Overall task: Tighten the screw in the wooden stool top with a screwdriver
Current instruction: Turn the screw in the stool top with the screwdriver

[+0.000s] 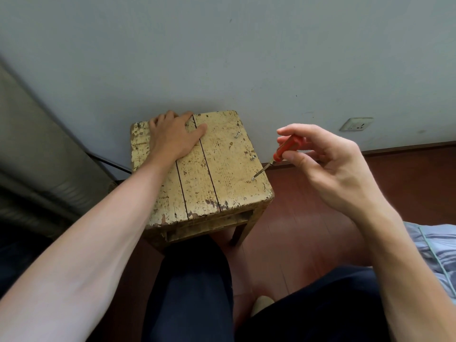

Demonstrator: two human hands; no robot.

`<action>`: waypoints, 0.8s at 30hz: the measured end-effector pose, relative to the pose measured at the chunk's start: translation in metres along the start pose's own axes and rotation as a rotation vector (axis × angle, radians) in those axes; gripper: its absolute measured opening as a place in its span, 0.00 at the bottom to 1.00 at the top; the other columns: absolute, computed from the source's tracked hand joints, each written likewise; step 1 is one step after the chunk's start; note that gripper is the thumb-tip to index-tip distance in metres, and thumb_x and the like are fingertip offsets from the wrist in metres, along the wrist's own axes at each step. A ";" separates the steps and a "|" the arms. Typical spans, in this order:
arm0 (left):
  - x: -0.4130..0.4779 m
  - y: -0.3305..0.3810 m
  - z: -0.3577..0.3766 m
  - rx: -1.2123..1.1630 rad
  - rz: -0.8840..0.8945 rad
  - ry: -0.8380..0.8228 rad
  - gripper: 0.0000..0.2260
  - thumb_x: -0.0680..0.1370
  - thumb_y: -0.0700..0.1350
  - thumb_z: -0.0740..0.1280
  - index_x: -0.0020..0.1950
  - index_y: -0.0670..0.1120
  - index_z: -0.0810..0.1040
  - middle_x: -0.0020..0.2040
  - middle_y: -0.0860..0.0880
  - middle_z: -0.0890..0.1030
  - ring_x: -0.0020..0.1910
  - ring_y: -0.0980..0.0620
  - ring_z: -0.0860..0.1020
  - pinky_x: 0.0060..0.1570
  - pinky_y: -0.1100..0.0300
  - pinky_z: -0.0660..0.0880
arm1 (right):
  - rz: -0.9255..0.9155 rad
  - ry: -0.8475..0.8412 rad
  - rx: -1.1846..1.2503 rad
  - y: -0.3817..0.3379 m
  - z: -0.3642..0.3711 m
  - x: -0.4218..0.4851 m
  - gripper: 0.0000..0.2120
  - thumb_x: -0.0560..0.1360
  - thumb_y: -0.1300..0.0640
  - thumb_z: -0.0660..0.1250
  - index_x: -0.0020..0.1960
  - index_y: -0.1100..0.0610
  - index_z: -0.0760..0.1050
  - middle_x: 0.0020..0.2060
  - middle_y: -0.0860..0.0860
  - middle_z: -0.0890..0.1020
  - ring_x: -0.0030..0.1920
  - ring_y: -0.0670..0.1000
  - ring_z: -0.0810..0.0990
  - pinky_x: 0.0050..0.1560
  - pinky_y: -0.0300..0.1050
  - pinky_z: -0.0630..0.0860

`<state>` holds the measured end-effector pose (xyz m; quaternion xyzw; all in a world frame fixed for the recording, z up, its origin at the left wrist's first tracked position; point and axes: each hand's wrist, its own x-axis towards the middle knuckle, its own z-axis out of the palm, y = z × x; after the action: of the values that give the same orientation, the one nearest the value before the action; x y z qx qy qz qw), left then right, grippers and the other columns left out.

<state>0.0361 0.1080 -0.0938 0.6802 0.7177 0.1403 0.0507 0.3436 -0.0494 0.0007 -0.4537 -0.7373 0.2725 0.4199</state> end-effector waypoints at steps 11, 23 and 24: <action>0.001 0.000 0.000 -0.001 0.004 -0.006 0.35 0.76 0.75 0.52 0.77 0.58 0.68 0.70 0.44 0.73 0.71 0.42 0.68 0.71 0.46 0.59 | -0.026 0.123 -0.096 -0.009 0.012 0.001 0.14 0.78 0.58 0.79 0.58 0.42 0.84 0.47 0.48 0.84 0.46 0.43 0.86 0.42 0.37 0.79; 0.001 0.000 -0.001 0.004 -0.011 -0.024 0.35 0.76 0.75 0.52 0.78 0.58 0.68 0.71 0.45 0.73 0.72 0.41 0.67 0.71 0.46 0.59 | -0.050 -0.048 -0.006 -0.006 0.000 -0.004 0.23 0.83 0.65 0.72 0.73 0.47 0.80 0.59 0.47 0.87 0.56 0.51 0.89 0.61 0.41 0.82; 0.001 0.000 -0.001 0.000 -0.010 -0.025 0.35 0.76 0.75 0.52 0.78 0.58 0.68 0.71 0.45 0.73 0.72 0.41 0.67 0.71 0.46 0.59 | -0.046 -0.051 0.005 -0.006 0.001 -0.003 0.22 0.82 0.65 0.71 0.73 0.47 0.80 0.60 0.46 0.87 0.56 0.51 0.89 0.61 0.43 0.82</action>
<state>0.0359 0.1086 -0.0924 0.6782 0.7205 0.1314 0.0603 0.3406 -0.0552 0.0038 -0.4284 -0.7574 0.2761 0.4081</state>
